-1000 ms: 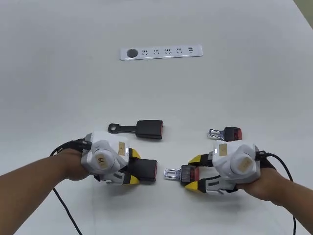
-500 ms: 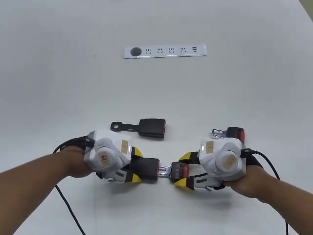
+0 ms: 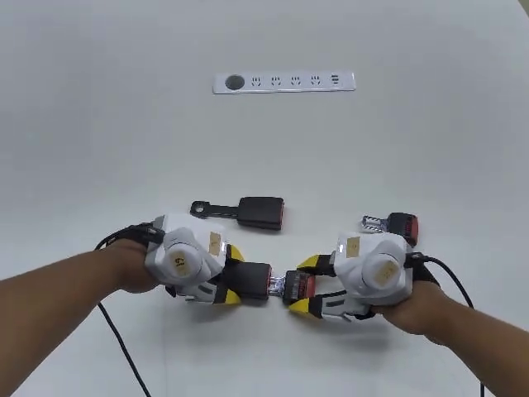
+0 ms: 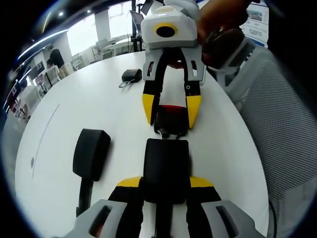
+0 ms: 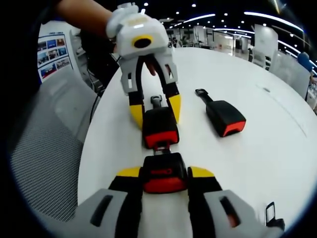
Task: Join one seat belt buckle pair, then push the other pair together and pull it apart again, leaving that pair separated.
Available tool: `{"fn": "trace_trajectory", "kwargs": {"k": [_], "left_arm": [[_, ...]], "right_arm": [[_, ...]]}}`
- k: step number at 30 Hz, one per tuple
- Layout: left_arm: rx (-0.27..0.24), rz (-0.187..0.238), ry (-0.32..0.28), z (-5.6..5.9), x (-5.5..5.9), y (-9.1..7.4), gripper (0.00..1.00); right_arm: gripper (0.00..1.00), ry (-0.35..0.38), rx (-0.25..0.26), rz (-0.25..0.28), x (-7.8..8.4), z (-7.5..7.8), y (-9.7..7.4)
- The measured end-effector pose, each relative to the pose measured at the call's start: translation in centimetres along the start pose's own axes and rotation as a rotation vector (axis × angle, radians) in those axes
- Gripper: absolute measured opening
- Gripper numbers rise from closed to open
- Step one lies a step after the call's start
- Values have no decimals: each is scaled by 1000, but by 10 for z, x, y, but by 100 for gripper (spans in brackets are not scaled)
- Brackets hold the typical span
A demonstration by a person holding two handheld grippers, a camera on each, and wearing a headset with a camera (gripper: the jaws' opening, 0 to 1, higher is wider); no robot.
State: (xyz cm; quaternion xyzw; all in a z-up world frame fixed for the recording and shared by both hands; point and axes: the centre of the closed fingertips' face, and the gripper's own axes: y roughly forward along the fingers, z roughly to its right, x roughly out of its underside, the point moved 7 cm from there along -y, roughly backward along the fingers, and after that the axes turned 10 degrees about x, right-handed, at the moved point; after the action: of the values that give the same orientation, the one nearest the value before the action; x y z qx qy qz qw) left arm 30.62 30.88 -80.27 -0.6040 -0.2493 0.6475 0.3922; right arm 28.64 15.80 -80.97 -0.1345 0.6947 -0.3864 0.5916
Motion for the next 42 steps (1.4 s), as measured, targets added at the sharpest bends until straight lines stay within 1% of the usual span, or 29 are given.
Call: {"fn": "trace_trajectory", "kwargs": {"k": [3, 9, 17, 20, 23, 28, 30, 35, 39, 42], "left_arm": [[4, -6, 3, 0, 0, 0, 34], [7, -7, 7, 0, 1, 0, 34], [19, -19, 19, -1, 0, -1, 34], [26, -24, 19, -3, 0, -1, 34], [28, -30, 23, -2, 0, -1, 34], [29, -26, 26, -1, 0, -1, 34], [29, -18, 26, -2, 1, -1, 34], [35, -19, 37, -1, 1, -2, 34], [35, -4, 40, -1, 2, -2, 34], [44, 9, 39, -2, 4, -3, 34]], "right_arm": [[35, -10, -9, 2, -3, 1, 2], [34, -6, -13, 9, -8, 0, 9], [34, -13, -19, 12, -12, -2, 10], [34, -15, -20, -1, -10, -3, 11], [34, -13, -19, 6, -9, -3, 12], [34, -14, -20, 11, -9, -2, 10], [34, -9, -22, 22, -8, -2, 10], [34, -7, -22, 45, -7, -2, 9], [34, -10, -15, 69, -5, -2, 8], [34, -9, -13, 93, -4, -1, 7]]}}
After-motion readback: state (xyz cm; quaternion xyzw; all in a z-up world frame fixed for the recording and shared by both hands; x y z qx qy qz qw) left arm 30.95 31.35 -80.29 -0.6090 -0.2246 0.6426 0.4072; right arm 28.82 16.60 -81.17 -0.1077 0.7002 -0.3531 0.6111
